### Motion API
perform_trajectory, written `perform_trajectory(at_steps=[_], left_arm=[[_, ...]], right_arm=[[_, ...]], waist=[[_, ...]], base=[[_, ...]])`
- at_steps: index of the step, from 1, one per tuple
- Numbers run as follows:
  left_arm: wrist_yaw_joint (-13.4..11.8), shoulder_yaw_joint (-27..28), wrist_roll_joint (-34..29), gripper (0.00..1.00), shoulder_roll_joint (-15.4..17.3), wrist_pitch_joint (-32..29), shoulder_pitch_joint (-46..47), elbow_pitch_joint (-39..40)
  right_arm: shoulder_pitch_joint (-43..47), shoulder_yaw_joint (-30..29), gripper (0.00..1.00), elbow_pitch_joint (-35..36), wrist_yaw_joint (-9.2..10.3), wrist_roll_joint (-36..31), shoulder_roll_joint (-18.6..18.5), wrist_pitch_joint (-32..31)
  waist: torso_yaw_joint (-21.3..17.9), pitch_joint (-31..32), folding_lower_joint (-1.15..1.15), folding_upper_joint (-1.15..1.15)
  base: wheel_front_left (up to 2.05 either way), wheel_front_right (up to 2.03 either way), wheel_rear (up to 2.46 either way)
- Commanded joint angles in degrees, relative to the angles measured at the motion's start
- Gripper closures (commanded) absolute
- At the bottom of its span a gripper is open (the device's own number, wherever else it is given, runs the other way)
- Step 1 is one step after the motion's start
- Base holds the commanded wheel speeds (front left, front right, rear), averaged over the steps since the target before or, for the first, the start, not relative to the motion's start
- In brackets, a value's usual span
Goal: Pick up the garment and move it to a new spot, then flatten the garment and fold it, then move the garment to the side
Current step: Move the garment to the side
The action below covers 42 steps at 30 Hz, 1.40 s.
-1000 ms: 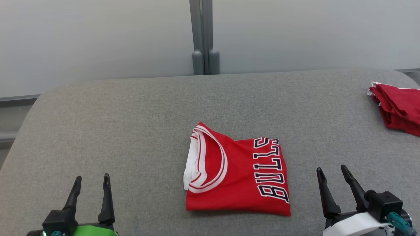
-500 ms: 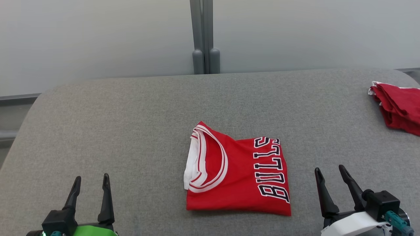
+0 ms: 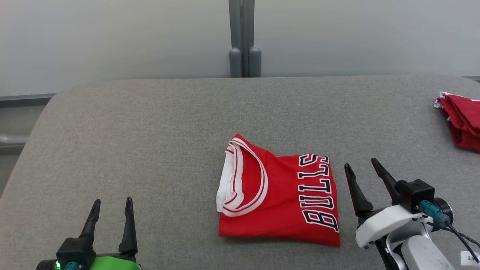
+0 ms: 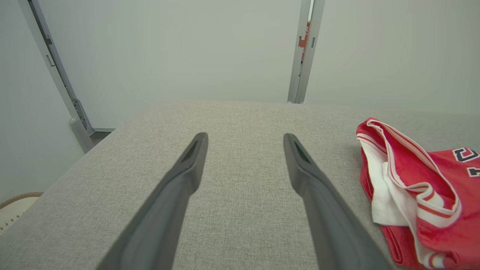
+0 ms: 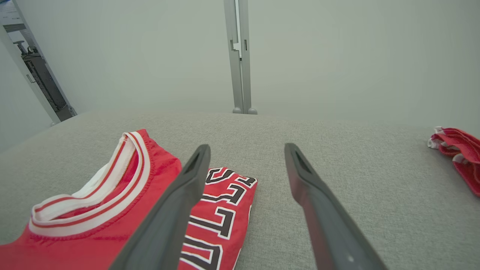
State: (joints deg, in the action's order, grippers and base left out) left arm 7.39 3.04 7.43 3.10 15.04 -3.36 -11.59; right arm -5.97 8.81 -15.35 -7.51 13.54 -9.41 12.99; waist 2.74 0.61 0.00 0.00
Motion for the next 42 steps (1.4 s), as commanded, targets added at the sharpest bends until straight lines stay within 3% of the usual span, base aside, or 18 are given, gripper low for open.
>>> perform_trajectory(at_steps=[1, 8, 25, 26, 27, 28, 32, 42], left_arm=[[0.12, -0.23, -0.22, 0.0, 0.01, 0.15, 0.99, -0.15], [0.12, -0.93, 0.01, 0.0, -0.03, 0.15, 2.2, -0.28], [0.07, -1.96, 0.62, 0.0, -0.15, 0.15, 4.64, -1.0], [0.07, -1.92, 0.64, 0.0, -0.14, 0.15, 4.65, -0.98], [0.07, -1.85, 0.66, 0.0, -0.15, 0.15, 4.62, -0.92], [0.07, -1.79, 0.66, 0.0, -0.16, 0.15, 4.58, -0.88], [-0.15, -1.71, 0.73, 0.0, -0.17, 0.15, 4.62, -0.92], [-0.6, -3.39, 1.82, 0.0, -0.17, 0.15, 6.55, -0.35]], right_arm=[[-1.49, -0.01, 0.0, -1.7, 0.06, -0.38, -0.21, -0.81], [-6.0, 0.43, 0.0, -10.29, 0.06, -1.39, 0.59, -3.4], [-11.35, 4.29, 0.0, -31.31, 0.06, 1.86, 3.85, -2.24], [-11.42, 4.38, 0.47, -32.2, 0.07, 2.26, 4.09, -2.27], [-11.5, 4.77, 0.7, -33.09, 0.07, 2.68, 4.36, -2.2], [-11.67, 5.1, 1.0, -33.56, 0.07, 3.13, 4.51, -2.02], [-13.32, 5.92, 1.0, -34.85, 0.11, 4.56, 3.93, -0.99], [-22.92, 8.78, 1.0, -33.79, 0.11, 4.73, -3.7, -0.01]], waist=[[0.73, -0.64, 0.0, 0.0], [2.37, -2.69, 0.0, 0.0], [4.49, -6.04, 0.0, 0.0], [4.48, -6.12, 0.0, 0.0], [4.45, -6.24, 0.0, 0.0], [4.4, -6.32, 0.0, 0.0], [4.07, -6.56, 0.0, 0.0], [2.48, -9.78, 0.0, 0.0]], base=[[0.0, 0.0, 0.0], [0.0, 0.0, 0.0], [0.0, 0.0, 0.0], [0.0, 0.0, 0.0], [0.0, 0.0, 0.0], [0.0, 0.0, 0.0], [0.0, 0.0, 0.0], [0.0, 0.0, 0.0]])
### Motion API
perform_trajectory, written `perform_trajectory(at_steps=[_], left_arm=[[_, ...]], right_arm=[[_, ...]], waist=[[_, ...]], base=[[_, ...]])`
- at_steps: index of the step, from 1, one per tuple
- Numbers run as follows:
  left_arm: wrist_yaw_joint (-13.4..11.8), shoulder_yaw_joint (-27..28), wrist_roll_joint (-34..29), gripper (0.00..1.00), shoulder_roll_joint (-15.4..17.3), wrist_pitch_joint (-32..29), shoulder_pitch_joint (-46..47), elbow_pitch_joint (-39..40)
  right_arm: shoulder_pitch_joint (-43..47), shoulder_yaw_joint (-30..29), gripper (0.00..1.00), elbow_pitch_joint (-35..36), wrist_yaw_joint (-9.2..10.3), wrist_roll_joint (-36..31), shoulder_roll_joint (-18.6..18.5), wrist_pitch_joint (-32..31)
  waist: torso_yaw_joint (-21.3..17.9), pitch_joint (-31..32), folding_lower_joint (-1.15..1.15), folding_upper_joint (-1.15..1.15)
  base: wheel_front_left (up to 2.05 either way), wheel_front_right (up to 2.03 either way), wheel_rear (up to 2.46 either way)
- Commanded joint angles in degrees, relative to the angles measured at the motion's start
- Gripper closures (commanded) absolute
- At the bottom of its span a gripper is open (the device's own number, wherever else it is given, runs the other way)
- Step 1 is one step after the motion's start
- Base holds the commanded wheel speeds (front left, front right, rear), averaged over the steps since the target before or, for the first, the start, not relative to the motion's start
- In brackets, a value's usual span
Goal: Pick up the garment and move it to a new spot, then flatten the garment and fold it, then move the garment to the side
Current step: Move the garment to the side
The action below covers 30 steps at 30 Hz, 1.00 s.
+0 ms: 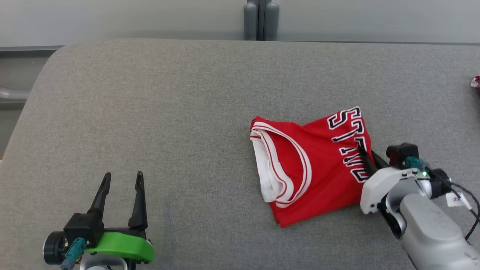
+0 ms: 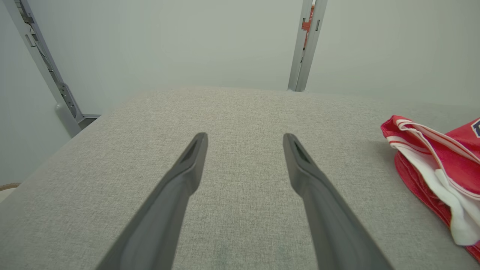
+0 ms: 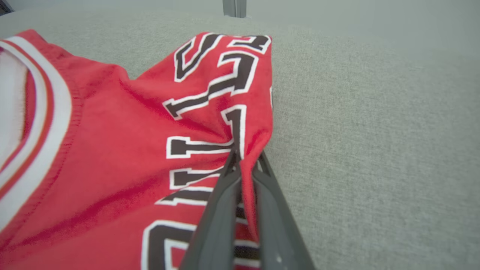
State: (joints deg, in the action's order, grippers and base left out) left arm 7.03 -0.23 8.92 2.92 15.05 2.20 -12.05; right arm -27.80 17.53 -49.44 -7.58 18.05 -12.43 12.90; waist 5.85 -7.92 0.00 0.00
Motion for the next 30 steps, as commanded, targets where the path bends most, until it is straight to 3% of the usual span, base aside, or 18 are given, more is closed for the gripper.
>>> perform_trajectory(at_steps=[1, 7, 19, 30], left_arm=[[-0.25, -0.36, 0.28, 0.0, 0.02, 0.14, 1.35, 0.25], [-0.56, -1.71, 0.3, 0.0, 0.04, 0.14, 4.07, 1.28], [-0.07, -2.03, -2.14, 0.0, 0.62, 0.14, 10.44, 4.31], [0.25, -2.09, -3.96, 0.0, 2.66, 0.14, 11.69, 8.83]], right_arm=[[-2.13, 0.51, 1.0, 0.61, 0.18, 0.28, -1.56, -0.19], [-9.44, 3.61, 1.0, 3.56, 0.17, 1.29, -8.39, -2.36], [-20.88, 6.76, 1.0, 11.92, 0.17, 6.4, -25.58, -6.85], [-25.86, 6.38, 1.0, 15.38, 0.16, 13.41, -38.16, -11.69]], waist=[[-0.86, -1.87, 0.0, 0.0], [-3.1, -7.38, 0.0, 0.0], [-10.26, -18.78, 0.0, 0.0], [-14.23, -23.55, 0.0, 0.0]], base=[[0.0, 0.0, 0.0], [0.0, 0.0, 0.0], [0.0, 0.0, 0.0], [0.0, 0.0, 0.0]])
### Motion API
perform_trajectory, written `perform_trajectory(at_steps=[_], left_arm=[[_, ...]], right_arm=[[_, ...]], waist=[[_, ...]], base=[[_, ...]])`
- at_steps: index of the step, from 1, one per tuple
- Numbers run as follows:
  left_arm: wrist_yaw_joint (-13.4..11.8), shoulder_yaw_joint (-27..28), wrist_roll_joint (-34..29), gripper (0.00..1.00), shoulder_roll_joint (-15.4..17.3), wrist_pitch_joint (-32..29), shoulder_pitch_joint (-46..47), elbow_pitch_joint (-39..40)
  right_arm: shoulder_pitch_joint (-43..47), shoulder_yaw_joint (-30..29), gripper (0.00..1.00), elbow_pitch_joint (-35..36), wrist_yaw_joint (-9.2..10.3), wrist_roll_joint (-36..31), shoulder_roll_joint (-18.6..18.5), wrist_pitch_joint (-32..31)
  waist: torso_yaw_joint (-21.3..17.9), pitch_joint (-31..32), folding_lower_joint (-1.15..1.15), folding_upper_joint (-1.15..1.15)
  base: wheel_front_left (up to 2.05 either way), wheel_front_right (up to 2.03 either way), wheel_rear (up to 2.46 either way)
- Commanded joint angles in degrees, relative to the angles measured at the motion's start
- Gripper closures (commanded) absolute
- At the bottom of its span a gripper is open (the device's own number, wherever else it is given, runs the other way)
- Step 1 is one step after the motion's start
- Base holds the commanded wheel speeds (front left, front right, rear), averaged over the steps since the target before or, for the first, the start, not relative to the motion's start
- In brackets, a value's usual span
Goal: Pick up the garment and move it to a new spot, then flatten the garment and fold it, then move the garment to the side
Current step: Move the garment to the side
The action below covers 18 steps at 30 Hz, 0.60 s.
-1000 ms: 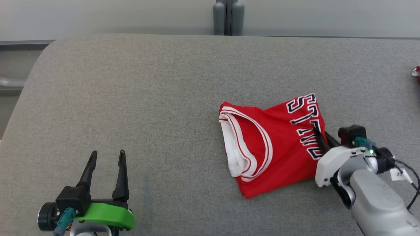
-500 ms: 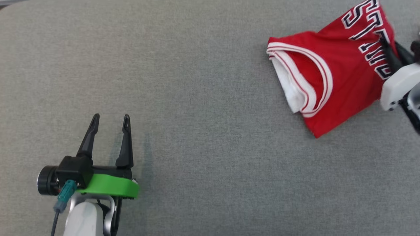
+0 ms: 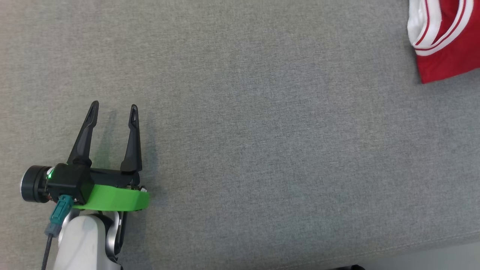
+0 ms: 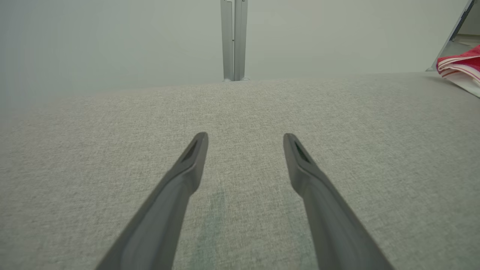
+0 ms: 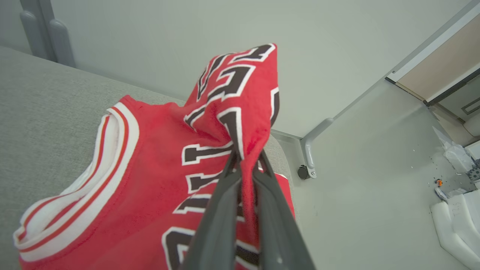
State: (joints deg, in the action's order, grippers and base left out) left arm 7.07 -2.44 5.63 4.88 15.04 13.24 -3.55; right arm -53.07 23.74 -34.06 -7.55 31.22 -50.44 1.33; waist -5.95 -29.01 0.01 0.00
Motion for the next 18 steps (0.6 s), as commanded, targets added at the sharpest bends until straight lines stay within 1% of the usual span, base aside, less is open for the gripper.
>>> perform_trajectory(at_steps=[1, 4, 8, 12, 13, 14, 15, 16, 18], left_arm=[[0.22, 0.12, -0.74, 0.0, 0.85, 0.15, 0.67, 0.57], [0.27, -0.08, -0.86, 0.0, 1.32, 0.15, 0.83, 1.37], [0.33, -0.3, -0.89, 0.0, 1.75, 0.14, 1.11, 2.85], [0.36, -0.45, -0.96, 0.0, 2.04, 0.14, 1.03, 4.2], [0.37, -0.5, -0.95, 0.0, 2.01, 0.15, 0.99, 4.42], [0.37, -0.55, -0.96, 0.0, 1.98, 0.15, 0.95, 4.67], [0.37, -0.59, -0.97, 0.0, 1.98, 0.14, 0.98, 4.81], [0.37, -0.62, -1.02, 0.0, 1.95, 0.14, 1.06, 4.92], [0.3, -0.5, -1.03, 0.0, 1.84, 0.15, 1.24, 5.12]], right_arm=[[-1.01, 0.27, 1.0, -0.23, 0.14, 0.68, -0.94, -0.54], [-2.29, 0.91, 1.0, -1.51, 0.14, 2.27, -3.49, -1.72], [-4.11, 2.14, 1.0, -4.19, 0.14, 3.5, -5.79, -2.81], [-6.39, 3.76, 1.0, -7.91, 0.15, 3.8, -6.45, -3.53], [-6.98, 3.95, 0.95, -8.8, 0.15, 3.56, -6.37, -3.38], [-7.8, 4.17, 0.61, -9.88, 0.15, 3.22, -6.14, -2.92], [-8.37, 4.59, 0.15, -11.1, 0.14, 2.43, -6.03, -2.66], [-8.9, 4.8, 0.0, -12.19, 0.15, 1.87, -5.94, -2.65], [-10.16, 5.16, 0.0, -14.12, 0.14, 0.59, -5.41, -1.76]], waist=[[-2.6, -2.67, -0.01, 0.0], [-2.8, -3.39, -0.01, 0.0], [-2.59, -4.38, -0.01, 0.0], [-2.25, -5.2, -0.01, 0.0], [-2.18, -5.33, -0.01, 0.0], [-2.09, -5.46, -0.01, 0.0], [-1.96, -5.56, -0.01, 0.0], [-1.85, -5.6, -0.01, 0.0], [-1.62, -5.59, -0.01, 0.0]], base=[[0.0, 0.0, 0.0], [0.0, 0.0, 0.0], [0.0, 0.0, 0.0], [0.0, 0.0, 0.0], [0.0, 0.0, 0.0], [0.0, 0.0, 0.0], [0.0, 0.0, 0.0], [0.0, 0.0, 0.0], [0.0, 0.0, 0.0]])
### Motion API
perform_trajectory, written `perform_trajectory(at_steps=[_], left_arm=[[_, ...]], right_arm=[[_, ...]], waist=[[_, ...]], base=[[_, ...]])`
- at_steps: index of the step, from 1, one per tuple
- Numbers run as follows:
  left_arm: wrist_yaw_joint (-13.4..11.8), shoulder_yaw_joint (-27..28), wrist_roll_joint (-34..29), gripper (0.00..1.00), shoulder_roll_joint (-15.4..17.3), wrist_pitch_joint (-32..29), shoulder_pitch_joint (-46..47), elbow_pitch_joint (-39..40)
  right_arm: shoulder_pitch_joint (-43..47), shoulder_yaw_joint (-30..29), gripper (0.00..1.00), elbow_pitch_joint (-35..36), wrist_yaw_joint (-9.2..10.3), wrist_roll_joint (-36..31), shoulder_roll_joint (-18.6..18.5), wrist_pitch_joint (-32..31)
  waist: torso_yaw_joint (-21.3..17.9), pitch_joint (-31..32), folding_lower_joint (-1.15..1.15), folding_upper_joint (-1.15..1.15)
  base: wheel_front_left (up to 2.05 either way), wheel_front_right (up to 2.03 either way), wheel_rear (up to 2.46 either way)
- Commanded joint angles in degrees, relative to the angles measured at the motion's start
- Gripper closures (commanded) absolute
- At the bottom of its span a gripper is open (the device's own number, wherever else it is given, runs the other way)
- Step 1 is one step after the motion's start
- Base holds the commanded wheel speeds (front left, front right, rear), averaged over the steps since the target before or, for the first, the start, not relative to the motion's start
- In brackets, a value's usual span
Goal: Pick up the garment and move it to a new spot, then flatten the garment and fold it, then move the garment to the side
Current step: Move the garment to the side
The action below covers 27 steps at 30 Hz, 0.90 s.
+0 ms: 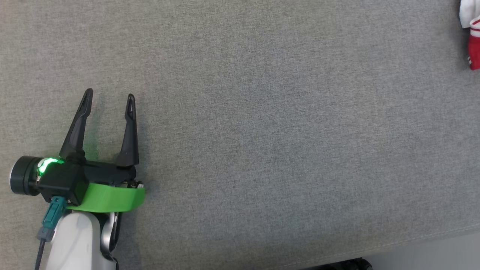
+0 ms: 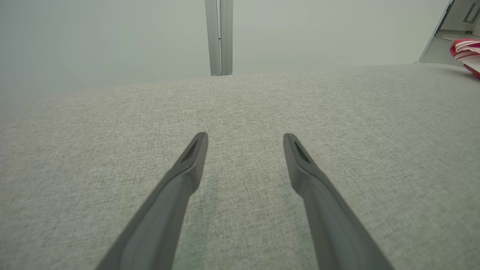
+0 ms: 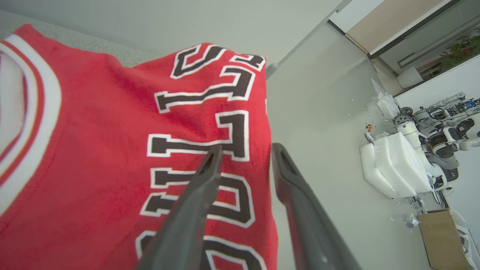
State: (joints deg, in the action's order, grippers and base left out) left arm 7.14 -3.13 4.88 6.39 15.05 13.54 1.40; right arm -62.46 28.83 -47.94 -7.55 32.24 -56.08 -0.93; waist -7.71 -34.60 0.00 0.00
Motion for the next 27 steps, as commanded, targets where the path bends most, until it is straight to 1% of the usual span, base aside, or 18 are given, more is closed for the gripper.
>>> perform_trajectory(at_steps=[1, 8, 12, 16, 22, 25, 27], left_arm=[[0.18, 0.37, -0.21, 0.0, 0.29, 0.13, 0.95, 0.23], [-0.1, 1.21, 0.46, 0.0, -0.15, 0.13, -0.11, -0.41], [-0.51, 1.46, 0.73, 0.0, -0.8, 0.13, -1.17, -0.97], [-0.74, 2.14, 1.0, 0.0, -1.29, 0.14, -2.63, -2.12], [-1.15, 4.32, 2.19, 0.0, -1.94, 0.14, -6.15, -3.32], [-1.39, 5.59, 2.74, 0.0, -2.3, 0.14, -8.43, -3.92], [-1.51, 6.49, 2.94, 0.0, -2.43, 0.14, -9.91, -4.17]], right_arm=[[-1.37, 0.22, 0.0, -1.18, 0.14, -1.22, 0.59, 1.06], [-3.75, 0.37, 0.0, -4.39, 0.14, -3.96, 3.7, 4.86], [-3.88, -0.32, 0.0, -4.69, 0.14, -5.49, 5.89, 8.43], [-1.94, -1.41, 0.0, -4.0, 0.14, -6.21, 9.19, 12.63], [3.64, -3.29, 0.0, 0.06, 0.14, -6.83, 15.01, 15.66], [8.31, -5.15, 0.0, 3.34, 0.14, -7.38, 17.87, 16.12], [11.4, -7.24, 0.0, 6.93, 0.14, -8.19, 19.77, 16.19]], waist=[[0.22, 0.07, 0.0, 0.0], [0.43, 1.85, 0.0, 0.0], [1.07, 4.51, 0.0, 0.0], [1.75, 8.38, 0.0, 0.0], [2.25, 14.93, 0.0, 0.0], [2.36, 18.15, 0.0, 0.0], [2.31, 19.99, 0.0, 0.0]], base=[[0.0, 0.0, 0.0], [0.0, 0.0, 0.0], [0.0, 0.0, 0.0], [0.0, 0.0, 0.0], [0.0, 0.0, 0.0], [0.0, 0.0, 0.0], [0.0, 0.0, 0.0]])
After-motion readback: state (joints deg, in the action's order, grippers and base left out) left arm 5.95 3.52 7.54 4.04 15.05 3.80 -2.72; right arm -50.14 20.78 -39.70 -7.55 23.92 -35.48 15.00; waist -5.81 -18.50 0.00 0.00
